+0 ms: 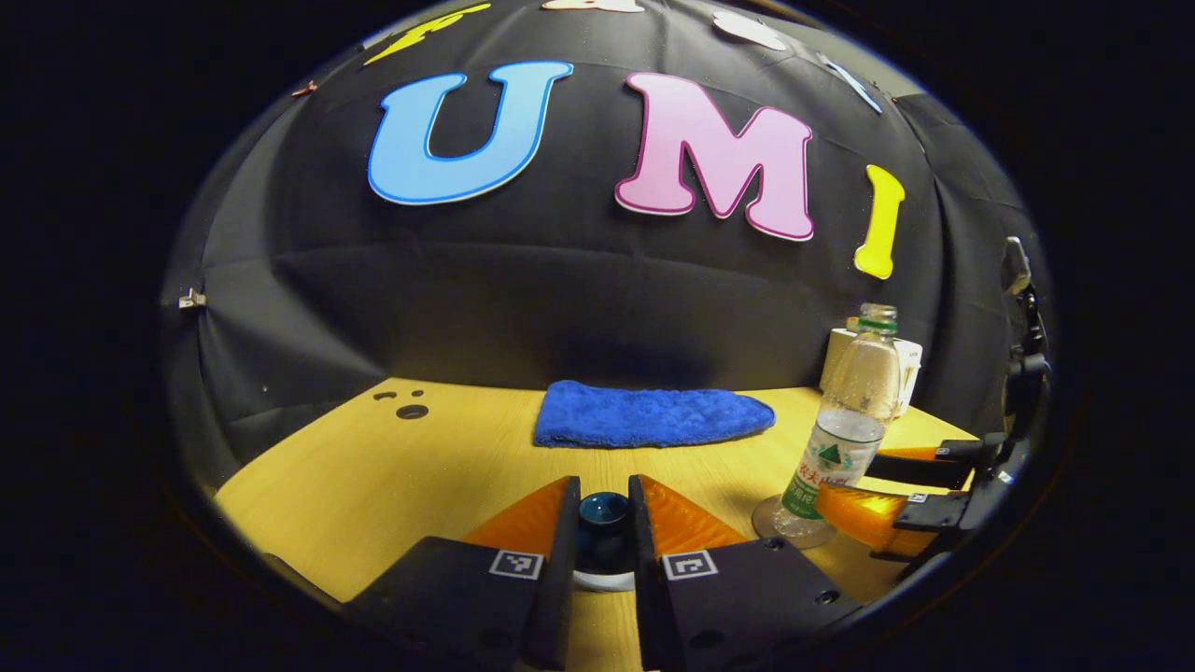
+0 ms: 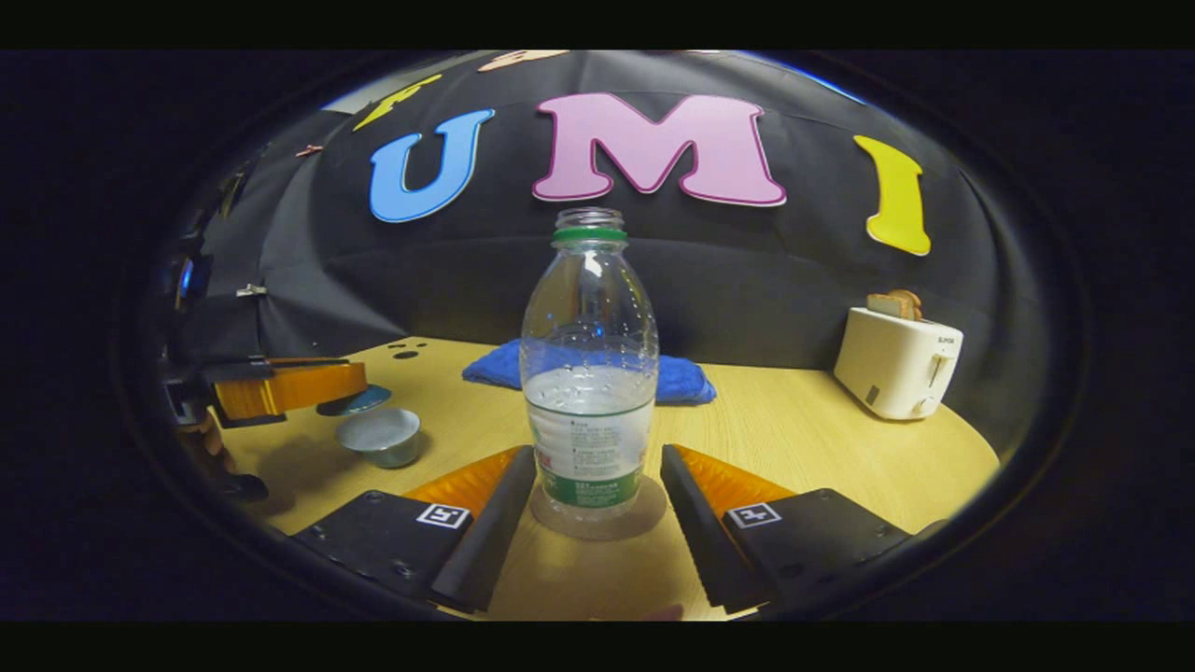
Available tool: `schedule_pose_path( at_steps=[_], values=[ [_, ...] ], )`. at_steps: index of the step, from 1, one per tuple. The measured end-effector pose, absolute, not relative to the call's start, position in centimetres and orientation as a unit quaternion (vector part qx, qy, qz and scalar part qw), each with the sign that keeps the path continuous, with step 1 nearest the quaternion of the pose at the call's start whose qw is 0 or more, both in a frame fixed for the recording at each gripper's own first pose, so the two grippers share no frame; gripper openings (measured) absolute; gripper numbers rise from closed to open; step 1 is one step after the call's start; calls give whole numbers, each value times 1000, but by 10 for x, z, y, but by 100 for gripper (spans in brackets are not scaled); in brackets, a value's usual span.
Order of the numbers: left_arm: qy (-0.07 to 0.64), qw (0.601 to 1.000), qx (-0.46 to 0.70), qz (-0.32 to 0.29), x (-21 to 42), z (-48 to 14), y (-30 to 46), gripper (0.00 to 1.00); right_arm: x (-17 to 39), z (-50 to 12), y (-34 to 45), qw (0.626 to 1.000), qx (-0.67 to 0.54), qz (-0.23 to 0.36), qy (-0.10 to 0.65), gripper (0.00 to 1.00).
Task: Open the teacup lid with one hand, grasp the water bottle and pour water into the teacup with the other hand; after pouring, place the water bottle on the coaster and then close the teacup lid.
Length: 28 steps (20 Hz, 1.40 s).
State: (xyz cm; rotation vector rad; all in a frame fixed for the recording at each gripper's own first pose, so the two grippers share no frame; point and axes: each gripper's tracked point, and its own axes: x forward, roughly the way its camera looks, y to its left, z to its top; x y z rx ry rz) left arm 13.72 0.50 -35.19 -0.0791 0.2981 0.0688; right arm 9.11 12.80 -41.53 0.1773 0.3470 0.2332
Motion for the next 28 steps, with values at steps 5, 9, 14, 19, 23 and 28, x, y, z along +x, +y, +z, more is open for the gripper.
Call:
schedule_pose_path(
  at_steps=[5, 9, 14, 19, 23, 28],
  values=[
    [162, 986, -36, 32, 142, -372, 0, 32, 78, -415, 110, 977, 52, 111, 176, 84],
    [169, 985, -25, 26, 143, -379, -6, 33, 75, -417, 101, 977, 50, 102, 181, 84],
    [171, 985, -8, 28, 145, -381, -7, 39, 73, -414, 101, 977, 50, 101, 180, 84],
    [161, 987, -1, 23, 137, -363, -8, 40, 71, -397, 97, 979, 45, 98, 173, 84],
    [142, 990, -10, 20, 126, -319, -12, 40, 71, -348, 92, 983, 49, 92, 150, 84],
    [118, 993, -12, 19, 104, -234, -11, 40, 68, -259, 87, 987, 61, 89, 117, 84]
  ],
)
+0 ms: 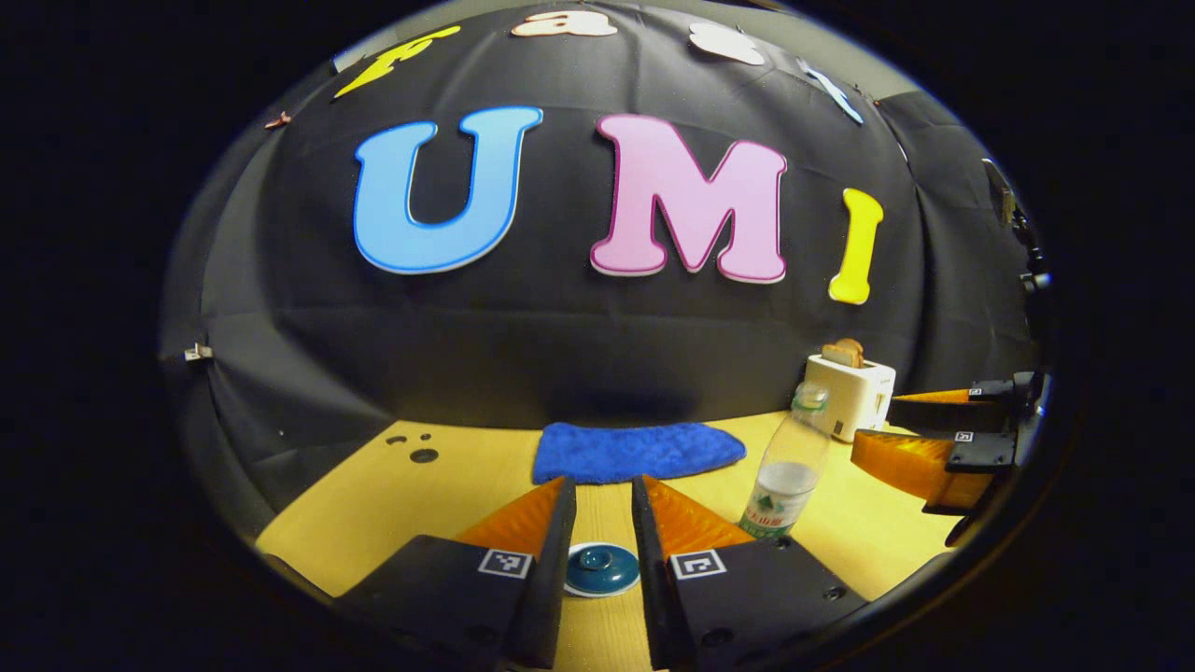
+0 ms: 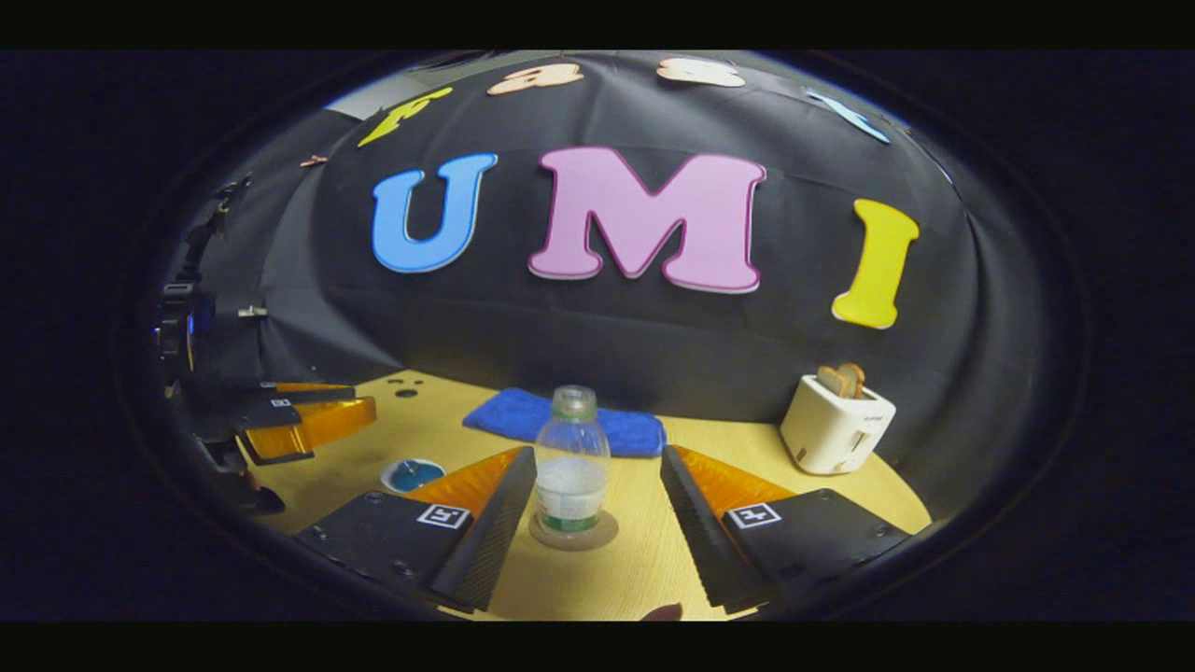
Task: Open the teacup lid with one hand, grasp the water bottle and pour water into the teacup with the other hand; after pouring, place the water bottle on the coaster and then close the teacup lid.
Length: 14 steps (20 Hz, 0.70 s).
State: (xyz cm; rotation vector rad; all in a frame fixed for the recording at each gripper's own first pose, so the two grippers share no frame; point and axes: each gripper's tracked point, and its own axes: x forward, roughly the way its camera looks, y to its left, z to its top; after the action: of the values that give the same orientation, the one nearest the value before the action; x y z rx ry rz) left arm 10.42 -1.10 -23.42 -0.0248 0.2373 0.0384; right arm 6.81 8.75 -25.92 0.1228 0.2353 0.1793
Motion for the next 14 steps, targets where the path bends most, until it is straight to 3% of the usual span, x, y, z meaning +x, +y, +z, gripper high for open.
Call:
schedule_pose_path(
  at_steps=[7, 14],
  values=[
    [101, 994, -26, 38, 80, -135, 7, 39, 47, -159, 89, 990, 65, 88, 94, 84],
    [100, 994, -25, 32, 46, -94, 11, 40, 20, -130, 69, 990, 66, 60, 107, 86]
  ],
)
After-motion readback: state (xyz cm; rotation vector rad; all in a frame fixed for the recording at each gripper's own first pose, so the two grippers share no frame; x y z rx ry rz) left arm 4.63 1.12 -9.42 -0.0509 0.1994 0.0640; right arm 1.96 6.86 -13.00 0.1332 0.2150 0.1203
